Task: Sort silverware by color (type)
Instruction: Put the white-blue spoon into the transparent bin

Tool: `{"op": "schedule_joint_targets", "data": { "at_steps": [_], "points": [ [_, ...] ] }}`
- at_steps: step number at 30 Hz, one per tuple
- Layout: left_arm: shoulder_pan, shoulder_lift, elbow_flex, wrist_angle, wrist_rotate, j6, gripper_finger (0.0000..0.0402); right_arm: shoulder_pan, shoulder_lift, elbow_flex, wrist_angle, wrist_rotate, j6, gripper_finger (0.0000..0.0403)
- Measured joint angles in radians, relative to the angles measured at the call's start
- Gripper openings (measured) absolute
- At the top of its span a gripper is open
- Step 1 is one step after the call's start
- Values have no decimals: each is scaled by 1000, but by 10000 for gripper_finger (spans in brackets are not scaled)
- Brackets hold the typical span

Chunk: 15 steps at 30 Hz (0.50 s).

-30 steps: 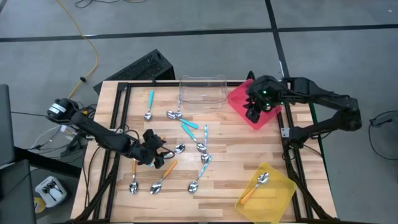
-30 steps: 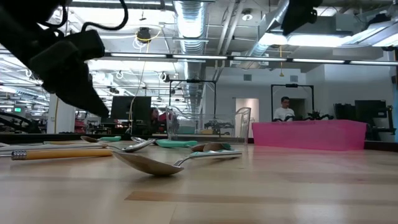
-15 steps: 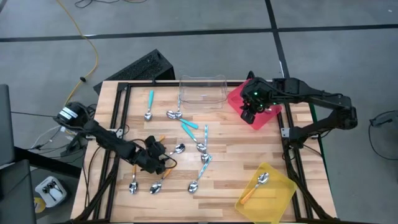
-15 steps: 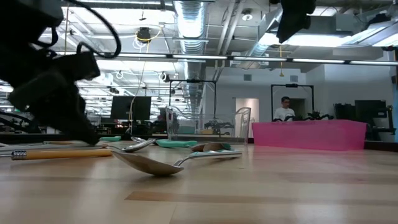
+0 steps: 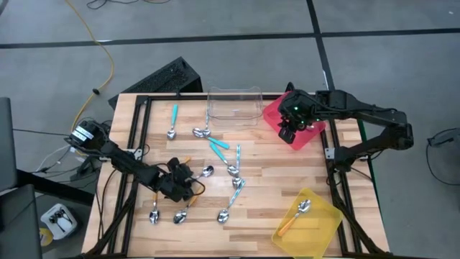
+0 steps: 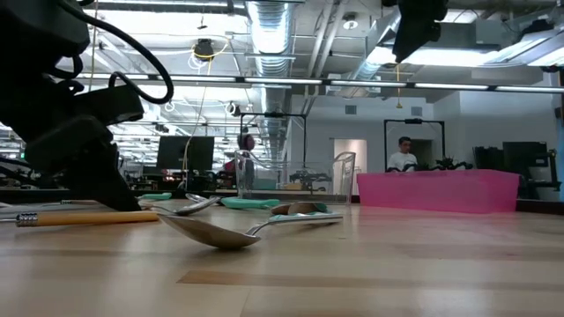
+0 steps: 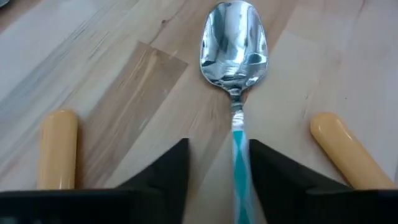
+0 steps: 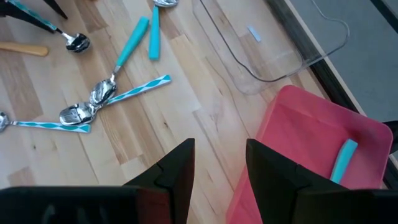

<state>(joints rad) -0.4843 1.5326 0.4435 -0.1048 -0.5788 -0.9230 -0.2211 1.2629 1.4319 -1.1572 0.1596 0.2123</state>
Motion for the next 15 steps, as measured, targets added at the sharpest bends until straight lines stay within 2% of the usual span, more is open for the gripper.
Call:
{"op": "schedule_joint_targets", "data": {
  "at_steps": [6,11,15],
  "points": [
    [0,1,-1,-2,4,-12,18,0,0,0,6,0,0,166],
    [0,5,5,5,-31,-24,15,7,0,0,47,0,5,166],
    [-1,9,38,2,-85,34,12,31,0,0,72,0,5,166]
  ]
}}
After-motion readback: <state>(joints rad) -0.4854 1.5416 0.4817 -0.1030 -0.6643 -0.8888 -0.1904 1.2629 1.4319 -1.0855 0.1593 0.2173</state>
